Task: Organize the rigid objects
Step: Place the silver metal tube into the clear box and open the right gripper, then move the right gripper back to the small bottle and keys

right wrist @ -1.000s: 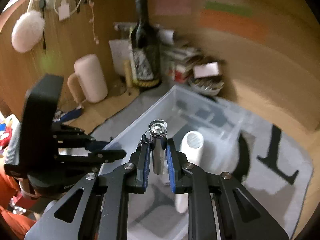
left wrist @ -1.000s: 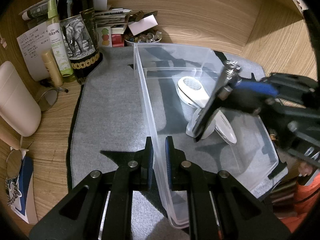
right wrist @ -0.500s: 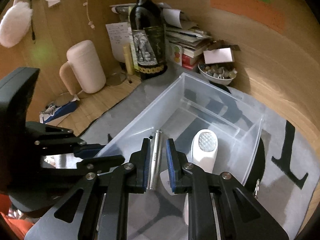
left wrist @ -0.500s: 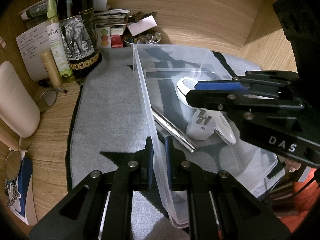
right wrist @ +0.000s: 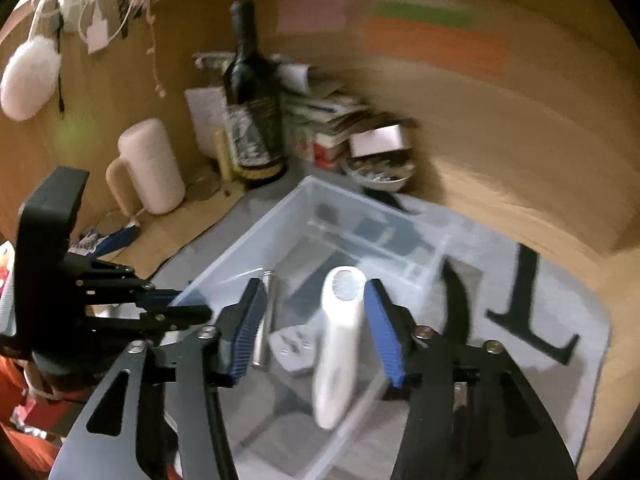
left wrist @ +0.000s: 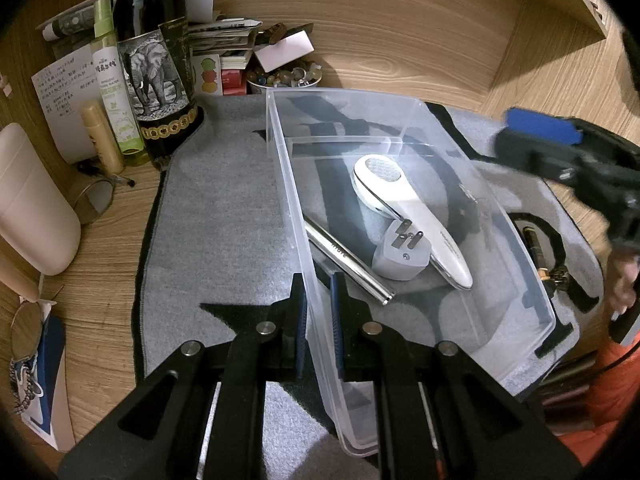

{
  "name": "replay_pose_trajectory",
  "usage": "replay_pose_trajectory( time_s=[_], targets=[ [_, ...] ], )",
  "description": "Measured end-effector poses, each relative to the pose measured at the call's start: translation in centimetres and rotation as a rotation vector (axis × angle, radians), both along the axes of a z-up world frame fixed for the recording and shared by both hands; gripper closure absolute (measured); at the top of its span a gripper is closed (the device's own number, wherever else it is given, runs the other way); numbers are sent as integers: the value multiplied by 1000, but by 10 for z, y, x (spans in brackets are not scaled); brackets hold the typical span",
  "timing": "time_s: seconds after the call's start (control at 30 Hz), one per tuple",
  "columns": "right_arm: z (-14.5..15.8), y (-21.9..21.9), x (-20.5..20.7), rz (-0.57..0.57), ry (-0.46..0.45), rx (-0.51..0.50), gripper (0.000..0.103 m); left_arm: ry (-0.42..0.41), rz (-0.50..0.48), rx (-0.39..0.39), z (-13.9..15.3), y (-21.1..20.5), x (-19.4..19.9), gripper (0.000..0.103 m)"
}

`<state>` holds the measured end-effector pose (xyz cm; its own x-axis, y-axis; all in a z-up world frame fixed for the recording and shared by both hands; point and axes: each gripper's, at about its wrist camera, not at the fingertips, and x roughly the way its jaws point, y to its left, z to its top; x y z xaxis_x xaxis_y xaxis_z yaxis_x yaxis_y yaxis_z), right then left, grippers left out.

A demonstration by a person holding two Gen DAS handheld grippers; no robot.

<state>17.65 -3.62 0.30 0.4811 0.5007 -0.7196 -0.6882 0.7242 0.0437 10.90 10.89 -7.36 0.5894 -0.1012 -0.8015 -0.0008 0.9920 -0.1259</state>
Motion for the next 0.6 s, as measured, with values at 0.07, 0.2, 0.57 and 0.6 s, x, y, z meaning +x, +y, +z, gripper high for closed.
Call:
replay_pose_trajectory(
  time_s=[0.07,0.2,0.57,0.6],
  targets=[
    [6,-14,0,-39,-26,6,37,0,-1,0,0,0,0,92],
    [12,-39,0,-113,-57,-2,33,0,-1,5,0,0,0,92],
    [-2,-100,8,-284,-42,-69,32,1,0,6,-1,0,-1,92],
    [-6,-104,7,-296,-34,-76,32,1,0,6,-1,0,-1,92]
  ],
)
